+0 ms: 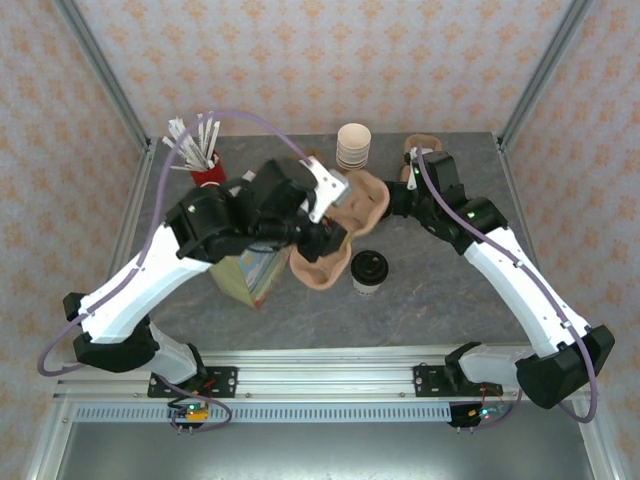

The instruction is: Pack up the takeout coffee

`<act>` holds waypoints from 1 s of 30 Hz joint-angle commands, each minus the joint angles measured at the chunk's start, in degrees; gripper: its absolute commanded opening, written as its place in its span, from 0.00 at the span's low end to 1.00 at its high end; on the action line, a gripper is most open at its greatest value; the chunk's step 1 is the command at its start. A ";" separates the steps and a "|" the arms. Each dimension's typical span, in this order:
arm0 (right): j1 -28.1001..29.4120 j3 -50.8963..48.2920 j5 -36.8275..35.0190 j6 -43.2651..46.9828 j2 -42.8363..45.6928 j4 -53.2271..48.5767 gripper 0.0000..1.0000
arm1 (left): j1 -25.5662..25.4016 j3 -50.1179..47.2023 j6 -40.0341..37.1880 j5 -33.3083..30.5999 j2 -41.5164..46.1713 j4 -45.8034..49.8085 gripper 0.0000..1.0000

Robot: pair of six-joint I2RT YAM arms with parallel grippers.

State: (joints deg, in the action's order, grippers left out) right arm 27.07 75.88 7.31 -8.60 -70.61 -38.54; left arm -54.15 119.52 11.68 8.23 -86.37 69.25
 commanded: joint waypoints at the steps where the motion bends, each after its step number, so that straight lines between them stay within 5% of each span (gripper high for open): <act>1: 0.45 2.20 8.79 -0.59 0.50 3.43 0.97 | 6.55 5.74 -2.81 -4.32 1.01 9.98 0.30; 5: 2.90 3.48 15.17 -2.06 -1.84 8.33 0.93 | 15.02 8.80 -4.31 -6.79 2.78 13.56 0.31; 15: 7.35 13.58 27.53 -0.26 -15.23 14.48 0.76 | 27.24 5.53 -11.48 -14.71 6.37 15.31 0.31; 30: 13.18 37.04 28.37 11.23 -37.27 2.64 0.65 | 31.72 -0.27 -14.19 -8.28 7.42 13.82 0.31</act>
State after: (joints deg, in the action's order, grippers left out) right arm 39.64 108.31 34.96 -0.95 -105.45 -31.59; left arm -22.83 120.09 -1.58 -1.50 -79.75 83.40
